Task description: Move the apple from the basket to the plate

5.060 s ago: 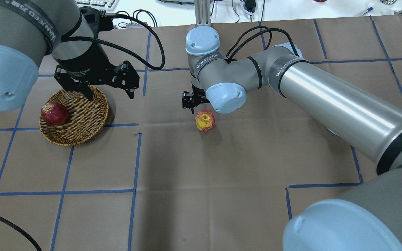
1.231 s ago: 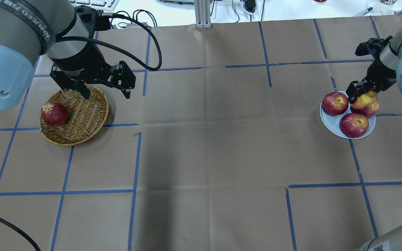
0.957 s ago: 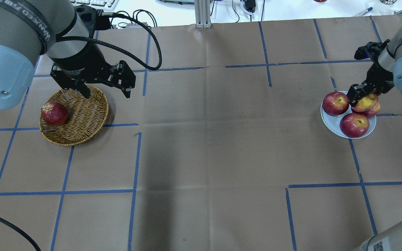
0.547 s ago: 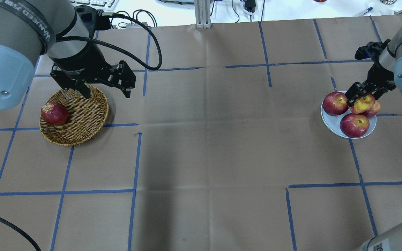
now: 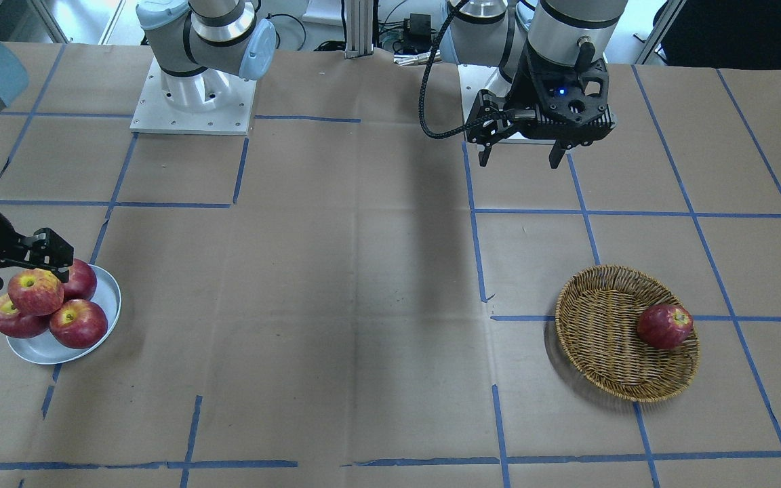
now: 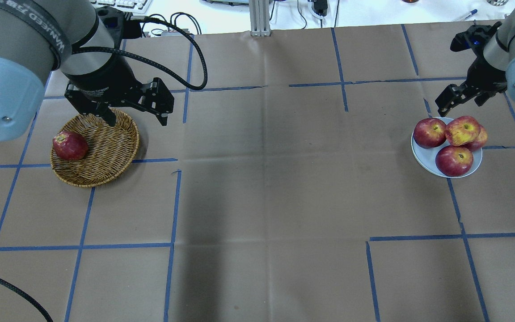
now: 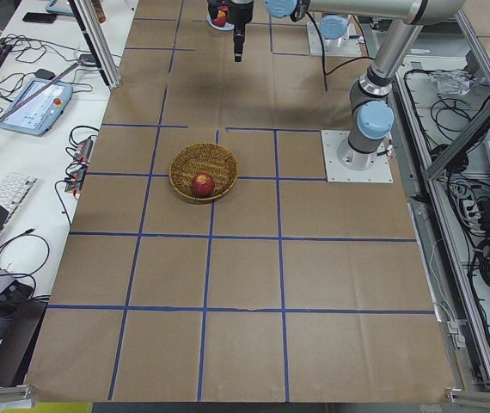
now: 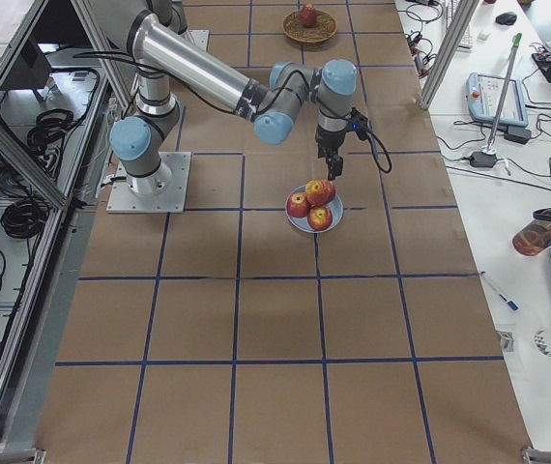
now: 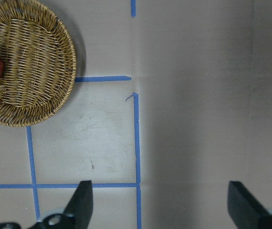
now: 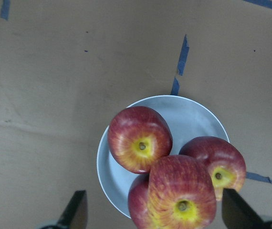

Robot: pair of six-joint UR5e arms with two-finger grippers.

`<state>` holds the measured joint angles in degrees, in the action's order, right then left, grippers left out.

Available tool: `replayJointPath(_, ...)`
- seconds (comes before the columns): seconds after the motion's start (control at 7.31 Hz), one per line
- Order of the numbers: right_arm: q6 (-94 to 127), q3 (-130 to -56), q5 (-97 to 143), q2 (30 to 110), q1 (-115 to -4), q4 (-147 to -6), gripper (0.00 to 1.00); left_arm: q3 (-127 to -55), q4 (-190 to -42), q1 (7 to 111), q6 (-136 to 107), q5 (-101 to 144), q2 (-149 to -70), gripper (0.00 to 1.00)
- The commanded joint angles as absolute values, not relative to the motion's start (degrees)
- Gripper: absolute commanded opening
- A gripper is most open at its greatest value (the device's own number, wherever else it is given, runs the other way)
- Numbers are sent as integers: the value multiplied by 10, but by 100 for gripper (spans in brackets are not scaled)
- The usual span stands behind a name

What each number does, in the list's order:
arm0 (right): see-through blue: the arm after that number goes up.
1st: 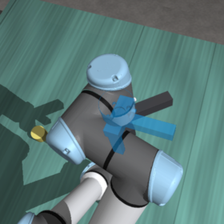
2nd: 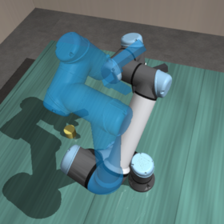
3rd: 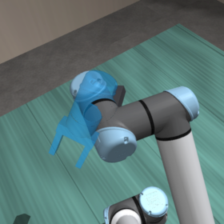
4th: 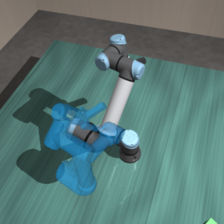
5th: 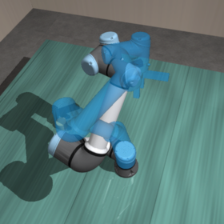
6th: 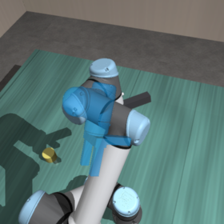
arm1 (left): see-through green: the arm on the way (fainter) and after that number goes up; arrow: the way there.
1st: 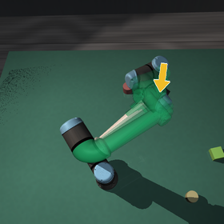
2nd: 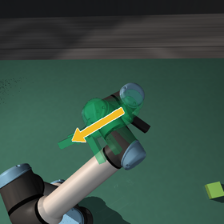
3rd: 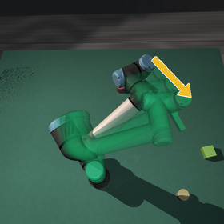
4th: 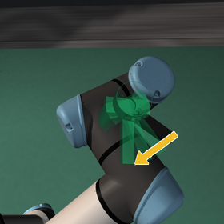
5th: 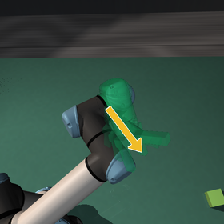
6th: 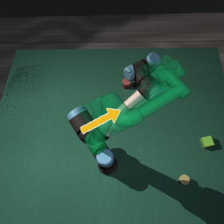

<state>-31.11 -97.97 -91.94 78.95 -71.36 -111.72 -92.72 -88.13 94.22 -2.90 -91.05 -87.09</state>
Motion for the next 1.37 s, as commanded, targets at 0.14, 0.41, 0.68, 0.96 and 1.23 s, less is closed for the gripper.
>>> replayJointPath(0.14, -103, -872, -918, 834, -834, -916, 100, -927, -881, 942, -30, -911, -872, 99)
replayJointPath(0.41, -46, -846, -919, 844, -889, -872, 100, -927, -882, 942, -29, -911, -871, 99)
replayJointPath(0.68, -46, -854, -918, 865, -892, -872, 100, -927, -882, 942, -29, -911, -871, 99)
replayJointPath(0.96, -46, -855, -918, 860, -892, -873, 100, -927, -882, 942, -29, -911, -871, 99)
replayJointPath(1.23, -47, -855, -918, 860, -892, -872, 100, -927, -882, 942, -29, -911, -871, 99)
